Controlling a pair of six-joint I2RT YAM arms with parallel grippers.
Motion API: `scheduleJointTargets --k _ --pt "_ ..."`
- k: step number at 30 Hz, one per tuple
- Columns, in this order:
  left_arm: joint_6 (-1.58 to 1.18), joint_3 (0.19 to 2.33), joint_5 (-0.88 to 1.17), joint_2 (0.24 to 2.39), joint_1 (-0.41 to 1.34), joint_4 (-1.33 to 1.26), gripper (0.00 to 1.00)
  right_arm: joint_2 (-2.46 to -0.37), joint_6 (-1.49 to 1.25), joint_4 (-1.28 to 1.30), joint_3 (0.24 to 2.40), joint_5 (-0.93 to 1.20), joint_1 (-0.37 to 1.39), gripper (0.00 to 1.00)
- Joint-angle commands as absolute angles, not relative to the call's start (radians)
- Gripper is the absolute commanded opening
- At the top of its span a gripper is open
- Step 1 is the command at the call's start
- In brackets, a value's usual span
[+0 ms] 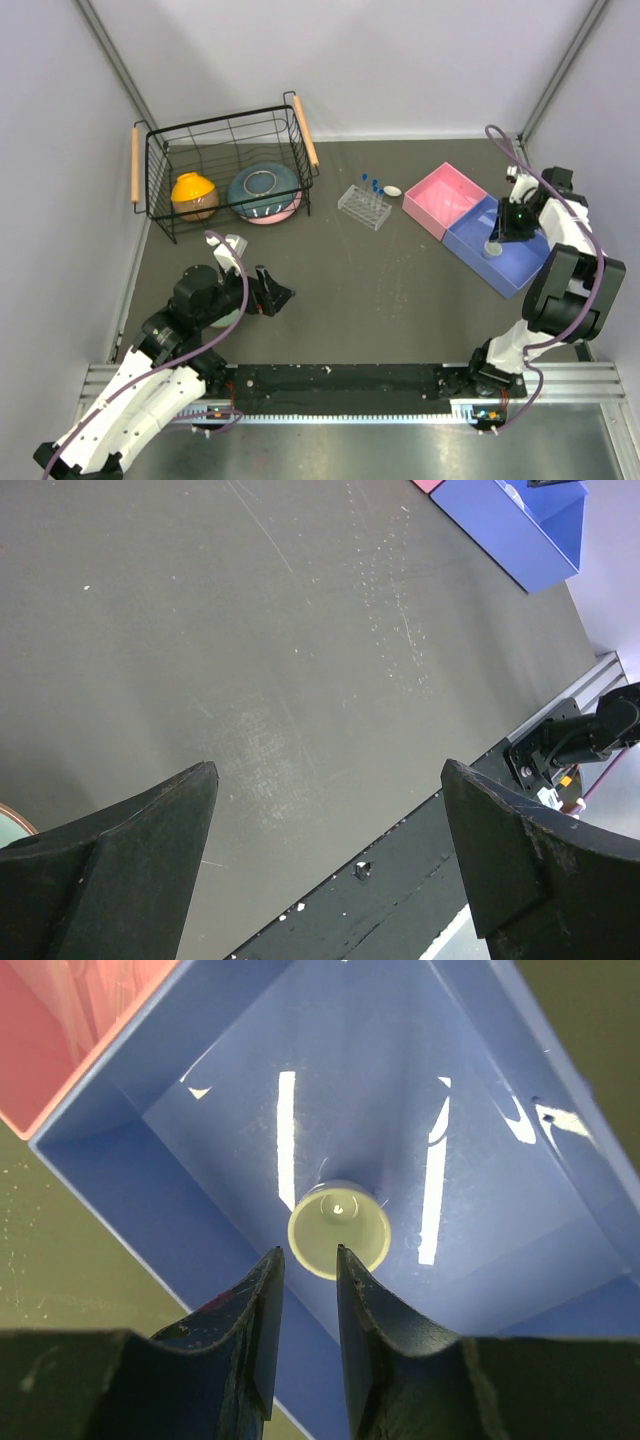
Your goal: Organize the chemistry lab equipment
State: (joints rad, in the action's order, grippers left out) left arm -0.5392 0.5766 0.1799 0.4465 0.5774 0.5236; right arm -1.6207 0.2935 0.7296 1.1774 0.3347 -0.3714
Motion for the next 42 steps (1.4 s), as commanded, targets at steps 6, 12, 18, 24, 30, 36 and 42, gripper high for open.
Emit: scheduleJointTargets --k 6,12,18,24,30,36,42 --pt "-0.526 0.581 0.198 0.431 0.574 0.479 0.99 -1.517 0.327 0.772 1.288 0.362 -0.382 0.28" --pt "-0.526 0.578 0.199 0.43 0.574 0.479 0.99 -1.462 0.336 0.822 1.335 0.491 -0.364 0.28" --pt "-0.526 0.581 0.199 0.437 0.574 0.477 0.99 -1.379 0.347 0.834 1.377 0.566 -0.269 0.36" --pt "-0.525 0.581 0.199 0.446 0.574 0.477 0.99 -1.376 0.338 0.851 1.466 0.627 -0.132 0.45" --pt "-0.526 0.583 0.198 0.459 0.574 0.48 0.99 -1.474 0.347 0.9 1.609 0.638 -0.031 0.47" --pt "-0.531 0.58 0.195 0.477 0.574 0.466 0.99 -1.636 0.345 0.919 1.777 0.65 0.051 0.47" --pt "-0.543 0.572 0.209 0.515 0.574 0.416 0.99 -1.791 0.347 0.937 1.939 0.623 0.126 0.47"
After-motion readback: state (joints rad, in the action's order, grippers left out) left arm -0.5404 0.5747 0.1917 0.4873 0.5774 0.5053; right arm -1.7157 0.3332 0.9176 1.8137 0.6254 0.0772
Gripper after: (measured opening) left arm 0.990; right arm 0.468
